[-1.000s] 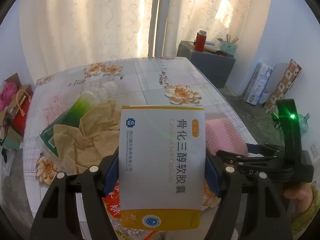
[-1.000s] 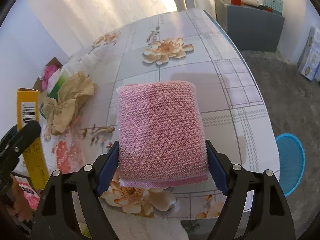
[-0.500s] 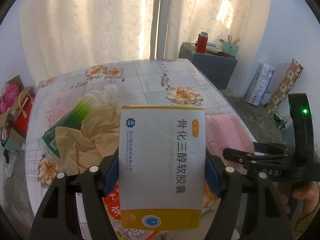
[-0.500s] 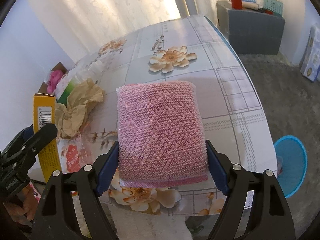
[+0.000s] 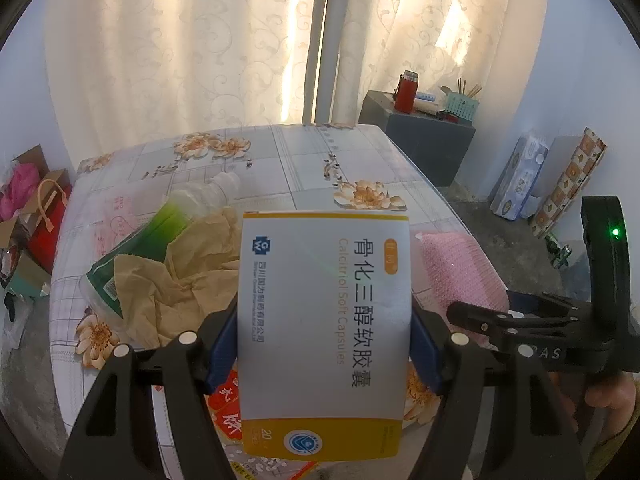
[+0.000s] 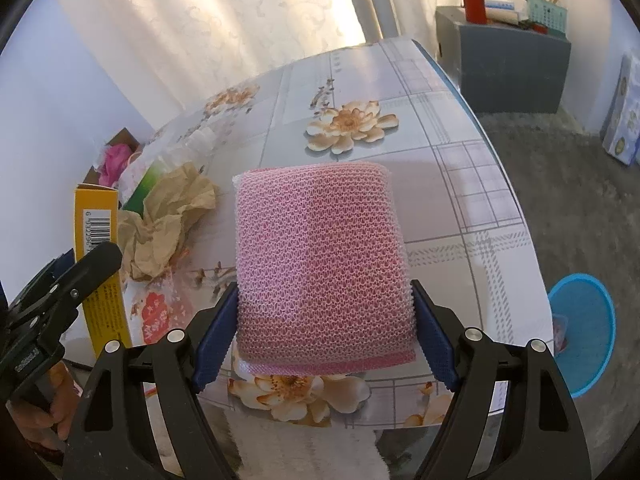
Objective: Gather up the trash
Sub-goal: 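Carry the yellow box with the left tool while the right tool carries the sponge to the wastebasket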
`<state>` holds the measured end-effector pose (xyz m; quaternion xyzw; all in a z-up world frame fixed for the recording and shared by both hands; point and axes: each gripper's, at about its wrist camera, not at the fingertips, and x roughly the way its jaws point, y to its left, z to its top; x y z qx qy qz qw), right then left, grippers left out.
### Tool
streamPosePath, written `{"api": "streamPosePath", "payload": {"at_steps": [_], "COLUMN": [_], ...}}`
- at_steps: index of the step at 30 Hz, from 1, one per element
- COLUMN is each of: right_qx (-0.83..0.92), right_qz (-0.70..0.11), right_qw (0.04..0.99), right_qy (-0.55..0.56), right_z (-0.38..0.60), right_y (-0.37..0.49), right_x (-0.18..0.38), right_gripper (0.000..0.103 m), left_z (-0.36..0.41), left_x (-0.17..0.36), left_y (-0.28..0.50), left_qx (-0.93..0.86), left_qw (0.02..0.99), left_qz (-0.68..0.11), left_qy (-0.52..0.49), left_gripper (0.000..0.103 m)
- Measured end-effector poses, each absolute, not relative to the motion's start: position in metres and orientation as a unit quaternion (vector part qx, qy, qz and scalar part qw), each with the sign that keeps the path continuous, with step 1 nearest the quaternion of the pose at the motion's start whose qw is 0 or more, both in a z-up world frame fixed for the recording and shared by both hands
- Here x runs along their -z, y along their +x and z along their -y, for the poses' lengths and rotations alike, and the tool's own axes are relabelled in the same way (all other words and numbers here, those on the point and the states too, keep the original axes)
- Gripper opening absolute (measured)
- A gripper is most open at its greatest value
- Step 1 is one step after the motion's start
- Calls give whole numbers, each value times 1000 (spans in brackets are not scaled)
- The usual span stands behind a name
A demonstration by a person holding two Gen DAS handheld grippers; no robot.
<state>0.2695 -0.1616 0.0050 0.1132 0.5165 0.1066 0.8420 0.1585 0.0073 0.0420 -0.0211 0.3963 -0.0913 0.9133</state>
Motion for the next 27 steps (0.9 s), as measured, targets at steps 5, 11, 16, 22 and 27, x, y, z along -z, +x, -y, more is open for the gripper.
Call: {"api": "streamPosePath", "payload": {"at_steps": [5,11,16,22,27], "right_qx": [-104,-101,-101,-100,-97], "right_qz": [-518,-513,-510,-499,-482], "right_qw": [841,844,846,852,861], "right_qy": [113,119,118,122,129], "right_z": [162,162,163,165,169], "right_y": [270,269,264,254,240], "right_x": [-6,-9,-14,-27,-41], "right_gripper": [76,76,76,76,76], "left_z": [-7,-12,-17,-19,-18], "left_x": [-43,-44,-46,-55,-64], "left_y": [159,160,156,149,142], "left_qx": [94,91,86,88,94], "left_qw": [914,916,917,921,926], "left_qz": [-394,-390,-386,-376,-362], "left_qy": [-26,-31,-41,-47,-47], "left_gripper": [70,70,69,70,69]}}
